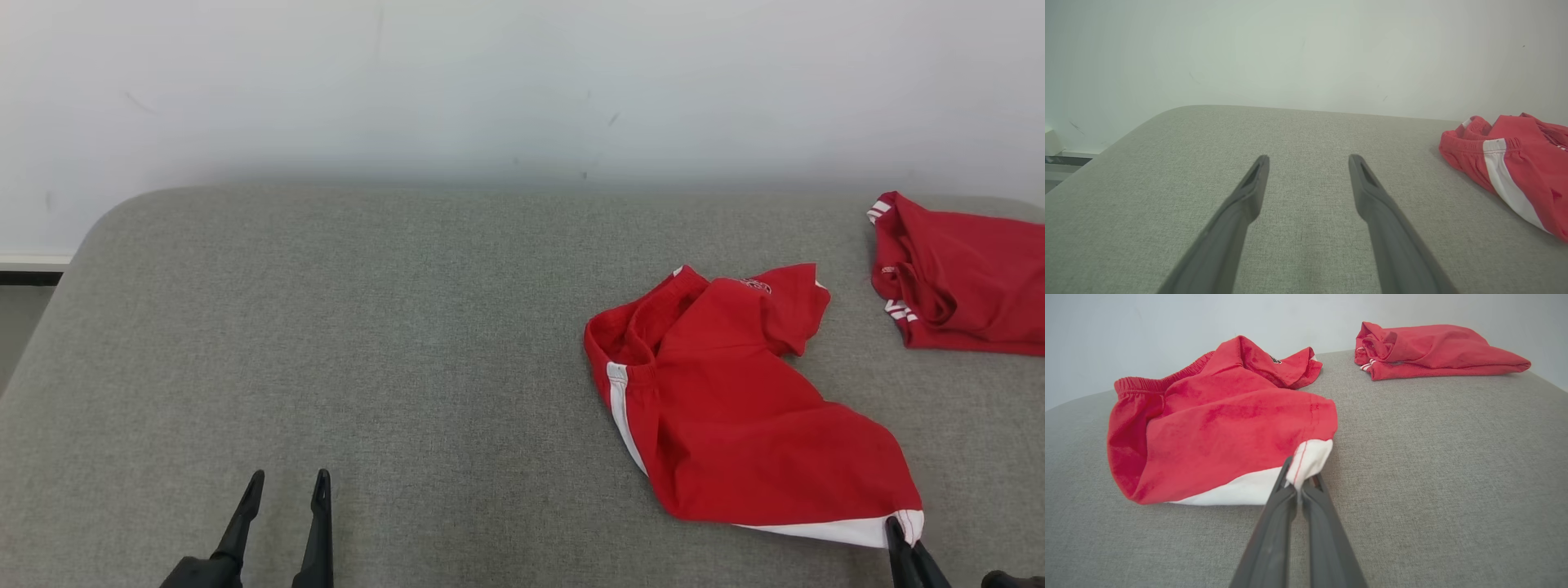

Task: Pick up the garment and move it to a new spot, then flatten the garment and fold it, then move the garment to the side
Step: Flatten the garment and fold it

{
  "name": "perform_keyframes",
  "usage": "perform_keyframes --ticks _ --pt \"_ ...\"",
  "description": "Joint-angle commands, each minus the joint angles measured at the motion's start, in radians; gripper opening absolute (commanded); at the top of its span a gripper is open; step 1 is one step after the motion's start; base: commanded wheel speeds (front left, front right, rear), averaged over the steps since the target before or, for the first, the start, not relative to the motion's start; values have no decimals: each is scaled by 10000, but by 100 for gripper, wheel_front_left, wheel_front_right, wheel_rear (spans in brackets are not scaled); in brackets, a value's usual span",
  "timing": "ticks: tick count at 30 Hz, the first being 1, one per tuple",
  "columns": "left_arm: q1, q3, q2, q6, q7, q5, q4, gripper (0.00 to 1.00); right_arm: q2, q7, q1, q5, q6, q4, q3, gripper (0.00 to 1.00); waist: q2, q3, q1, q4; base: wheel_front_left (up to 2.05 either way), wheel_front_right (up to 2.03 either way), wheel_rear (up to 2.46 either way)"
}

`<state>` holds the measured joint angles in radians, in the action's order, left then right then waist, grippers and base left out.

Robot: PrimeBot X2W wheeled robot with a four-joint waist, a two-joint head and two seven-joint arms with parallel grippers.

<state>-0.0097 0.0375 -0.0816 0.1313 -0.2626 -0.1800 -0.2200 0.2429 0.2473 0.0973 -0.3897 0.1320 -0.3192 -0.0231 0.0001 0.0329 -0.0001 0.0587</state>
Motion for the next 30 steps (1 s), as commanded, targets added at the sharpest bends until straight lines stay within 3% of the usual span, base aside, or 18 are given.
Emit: perform_keyframes --ticks 1,2,12,21,30 --pt "69 -24 -18 -18 -28 4 -20 100 -68 -5 77 81 -32 61 119 4 -1 -19 1 11 0 0 0" --pt "102 -40 -16 -18 -28 10 -19 100 -106 3 106 159 -32 108 212 100 -1 -35 1 16 0 0 0" --pt "268 -229 -24 -18 -28 139 46 100 -528 138 -219 968 -32 1055 732 100 -1 -224 1 55 0 0 0" --pt "277 -464 -108 -18 -28 222 109 100 -966 182 -373 1121 -32 2255 345 100 -1 -313 1 37 0 0 0" --pt "0 -430 -306 -18 -28 219 -94 100 -1233 187 -400 1162 -32 2301 -47 100 -1 -207 1 48 0 0 0"
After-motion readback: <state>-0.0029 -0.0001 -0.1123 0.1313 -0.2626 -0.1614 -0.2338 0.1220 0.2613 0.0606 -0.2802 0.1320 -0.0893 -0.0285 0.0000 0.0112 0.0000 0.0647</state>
